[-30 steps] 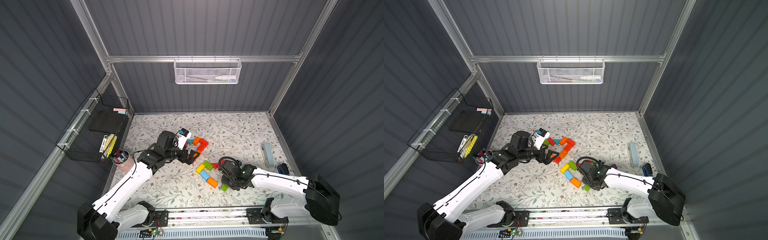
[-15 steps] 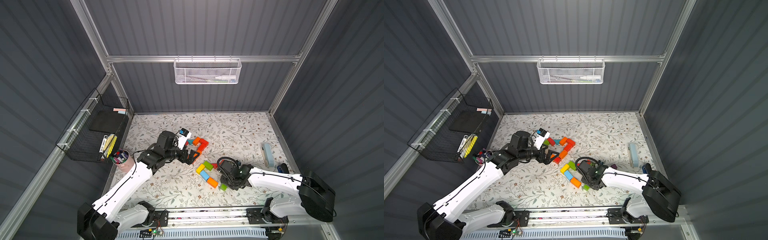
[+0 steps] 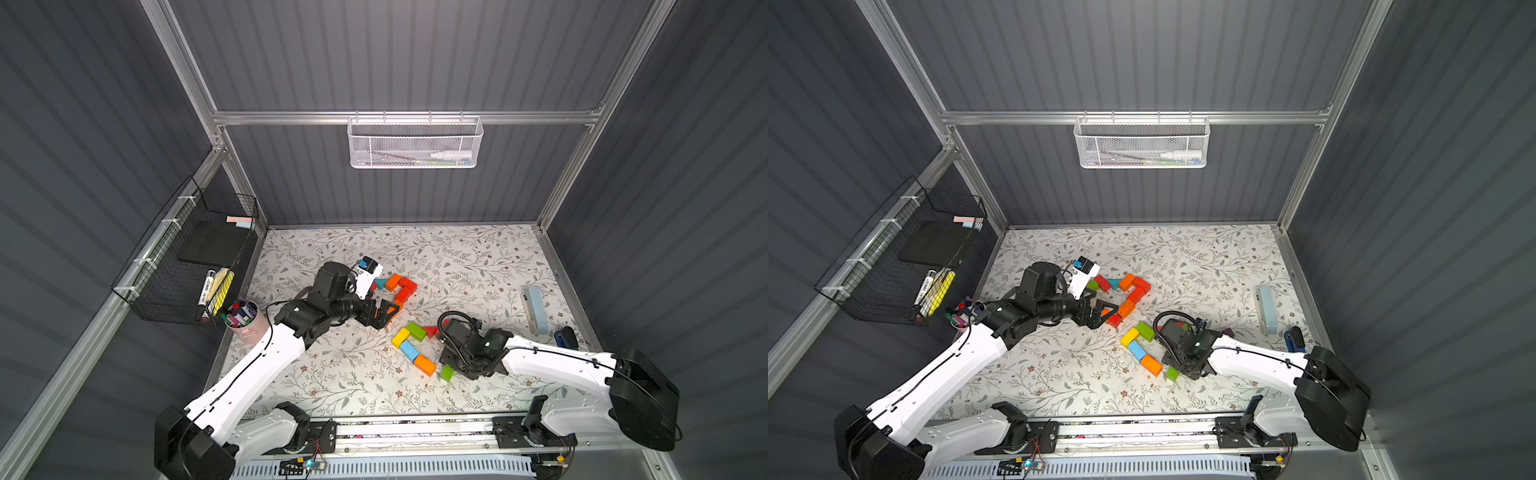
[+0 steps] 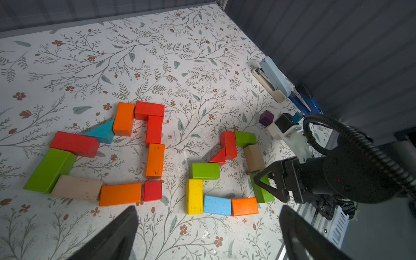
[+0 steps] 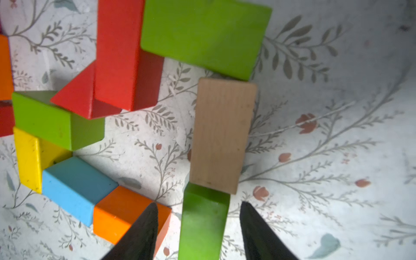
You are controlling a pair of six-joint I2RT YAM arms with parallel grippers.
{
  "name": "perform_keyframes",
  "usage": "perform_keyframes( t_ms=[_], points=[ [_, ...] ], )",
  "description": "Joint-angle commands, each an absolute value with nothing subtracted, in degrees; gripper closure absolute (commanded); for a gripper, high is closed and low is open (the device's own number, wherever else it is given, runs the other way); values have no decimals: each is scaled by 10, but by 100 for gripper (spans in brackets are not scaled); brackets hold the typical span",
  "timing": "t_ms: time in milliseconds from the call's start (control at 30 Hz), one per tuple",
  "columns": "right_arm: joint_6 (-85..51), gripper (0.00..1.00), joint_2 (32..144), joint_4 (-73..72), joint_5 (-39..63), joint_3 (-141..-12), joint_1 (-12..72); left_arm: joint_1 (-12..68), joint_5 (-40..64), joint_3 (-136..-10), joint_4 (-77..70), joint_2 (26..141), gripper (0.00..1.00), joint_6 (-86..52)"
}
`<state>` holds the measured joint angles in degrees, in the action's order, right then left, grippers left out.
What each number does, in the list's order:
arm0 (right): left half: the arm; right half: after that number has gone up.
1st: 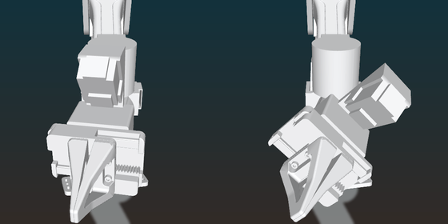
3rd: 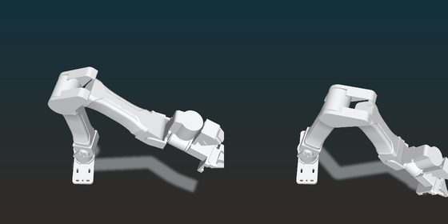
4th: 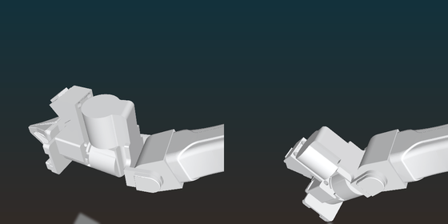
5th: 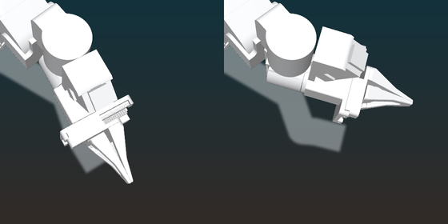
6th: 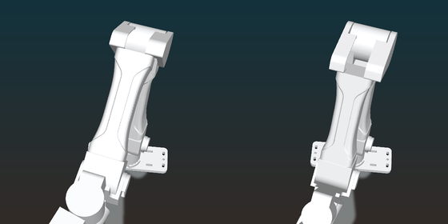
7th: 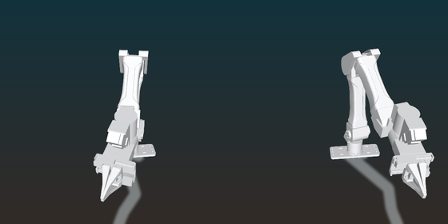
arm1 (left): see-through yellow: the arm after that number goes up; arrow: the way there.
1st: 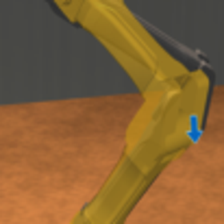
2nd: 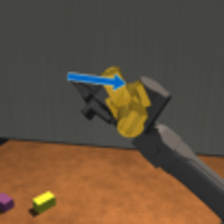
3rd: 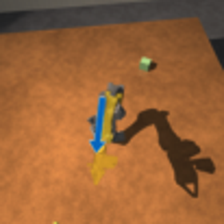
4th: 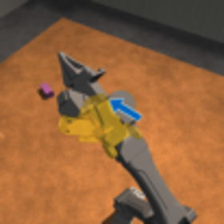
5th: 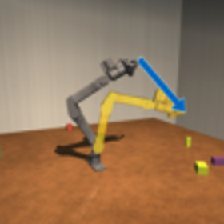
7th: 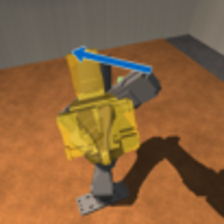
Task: Assemble a heart with building blocks
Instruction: Assemble the building block at the center of the board.
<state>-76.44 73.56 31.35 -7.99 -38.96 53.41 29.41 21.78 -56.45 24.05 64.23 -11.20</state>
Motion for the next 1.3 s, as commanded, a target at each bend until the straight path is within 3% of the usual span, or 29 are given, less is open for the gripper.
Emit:
perform_keyframes(
  t_ms=[0,267,533,733,1267],
  points=[
    [-742,36,716,343,-45,-380,535,290,227,-557,243,643,1,-117],
    [-679,35,707,343,36,-379,549,290,229,-557,242,645,1,-117],
    [-586,49,678,392,52,-376,555,290,225,-556,243,644,1,-117],
    [-570,60,715,371,49,-385,555,290,225,-556,243,648,1,-117],
    [-549,76,789,358,-9,-421,561,290,222,-556,243,654,1,-118]
  ],
)
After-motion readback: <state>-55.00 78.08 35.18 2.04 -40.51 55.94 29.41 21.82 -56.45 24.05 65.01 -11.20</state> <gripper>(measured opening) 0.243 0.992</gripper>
